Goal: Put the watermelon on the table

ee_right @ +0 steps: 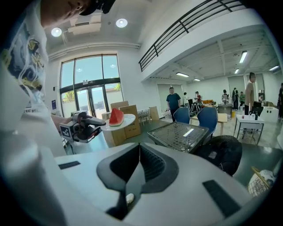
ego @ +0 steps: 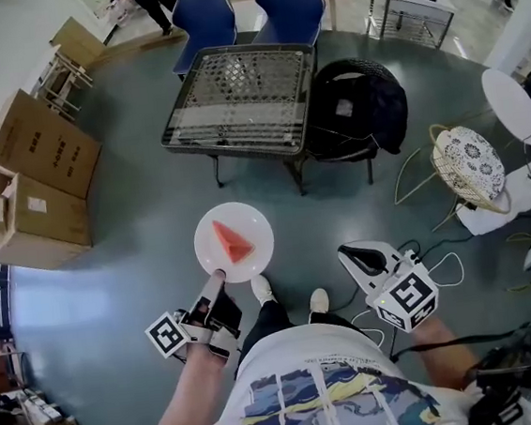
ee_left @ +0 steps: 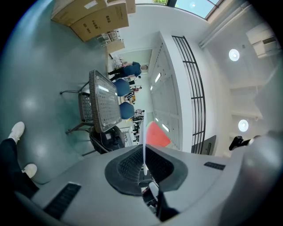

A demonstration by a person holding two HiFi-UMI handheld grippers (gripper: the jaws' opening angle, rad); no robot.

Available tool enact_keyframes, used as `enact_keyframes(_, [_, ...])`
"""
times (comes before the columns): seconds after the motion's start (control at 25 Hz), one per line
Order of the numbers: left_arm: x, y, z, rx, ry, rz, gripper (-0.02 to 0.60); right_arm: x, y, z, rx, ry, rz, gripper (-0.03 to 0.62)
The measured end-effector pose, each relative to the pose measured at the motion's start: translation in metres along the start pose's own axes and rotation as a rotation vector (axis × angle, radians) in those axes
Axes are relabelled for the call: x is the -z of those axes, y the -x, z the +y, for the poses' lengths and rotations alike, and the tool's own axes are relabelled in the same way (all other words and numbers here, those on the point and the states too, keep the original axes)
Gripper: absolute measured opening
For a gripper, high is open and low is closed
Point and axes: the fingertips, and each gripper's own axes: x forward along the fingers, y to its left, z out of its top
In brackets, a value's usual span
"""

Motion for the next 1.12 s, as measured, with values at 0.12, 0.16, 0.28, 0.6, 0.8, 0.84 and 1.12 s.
enact_keyframes(0.12, [-0.006, 0.000, -0.005, 0.004, -0.006, -0.011, 0.020, 0.000, -0.007, 0.004, -0.027, 0.014, 0.010, 0.011])
enact_keyframes(0.16, [-0.008, -0.001, -0.005, 0.005, -0.009, -0.016, 0.020, -0.001, -0.011, 0.004, -0.035, 0.021, 0.012, 0.011])
enact_keyframes(0.28, [-0.020, -0.007, -0.002, 0.005, -0.005, -0.023, 0.020, -0.006, -0.025, -0.003, -0.031, 0.037, 0.004, 0.011])
enact_keyframes(0.6, [-0.089, -0.049, 0.018, 0.025, 0.010, 0.029, 0.020, -0.031, -0.089, -0.030, 0.041, 0.023, -0.018, 0.017])
enact_keyframes(0.8, [-0.154, -0.091, 0.030, 0.033, -0.011, 0.123, 0.020, -0.063, -0.147, -0.046, 0.127, 0.024, -0.004, 0.017])
enact_keyframes(0.84, [-0.168, -0.100, 0.032, 0.038, -0.016, 0.143, 0.020, -0.069, -0.160, -0.050, 0.148, 0.030, -0.001, 0.017])
enact_keyframes(1.12, [-0.240, -0.166, 0.051, 0.029, -0.036, 0.290, 0.020, -0.094, -0.233, -0.065, 0.271, 0.010, -0.003, 0.017])
